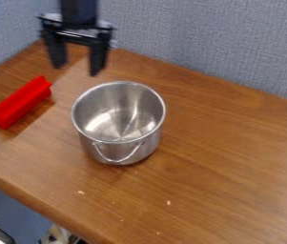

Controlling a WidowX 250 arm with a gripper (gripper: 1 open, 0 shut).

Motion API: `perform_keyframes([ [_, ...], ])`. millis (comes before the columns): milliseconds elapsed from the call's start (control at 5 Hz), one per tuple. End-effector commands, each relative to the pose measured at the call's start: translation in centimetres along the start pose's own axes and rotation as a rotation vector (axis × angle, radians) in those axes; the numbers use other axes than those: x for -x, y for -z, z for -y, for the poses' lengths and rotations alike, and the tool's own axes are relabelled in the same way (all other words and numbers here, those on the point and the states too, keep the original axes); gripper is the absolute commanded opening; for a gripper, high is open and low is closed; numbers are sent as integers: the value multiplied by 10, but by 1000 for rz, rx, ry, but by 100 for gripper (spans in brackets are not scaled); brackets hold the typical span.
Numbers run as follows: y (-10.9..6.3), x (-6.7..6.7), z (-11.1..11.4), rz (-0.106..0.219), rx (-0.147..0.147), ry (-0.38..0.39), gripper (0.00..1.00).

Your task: Put the red object in the metal pot

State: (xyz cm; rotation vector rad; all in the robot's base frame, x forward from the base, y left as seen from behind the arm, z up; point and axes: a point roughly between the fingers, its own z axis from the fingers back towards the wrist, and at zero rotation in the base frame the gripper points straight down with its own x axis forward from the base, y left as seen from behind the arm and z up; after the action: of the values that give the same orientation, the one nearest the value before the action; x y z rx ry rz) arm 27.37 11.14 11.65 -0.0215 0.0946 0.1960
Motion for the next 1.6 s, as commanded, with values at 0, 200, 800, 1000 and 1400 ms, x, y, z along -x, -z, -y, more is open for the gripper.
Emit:
perform_keyframes([
  [0,-10,2,-34,61,-16,-14,100],
  [200,-6,4,-62,71,-19,-39,100],
  [800,31,-7,-86,96,-40,-54,100],
  [1000,45,-14,-91,103,-59,-42,100],
  [1400,45,-22,-101,104,-52,-29,100],
])
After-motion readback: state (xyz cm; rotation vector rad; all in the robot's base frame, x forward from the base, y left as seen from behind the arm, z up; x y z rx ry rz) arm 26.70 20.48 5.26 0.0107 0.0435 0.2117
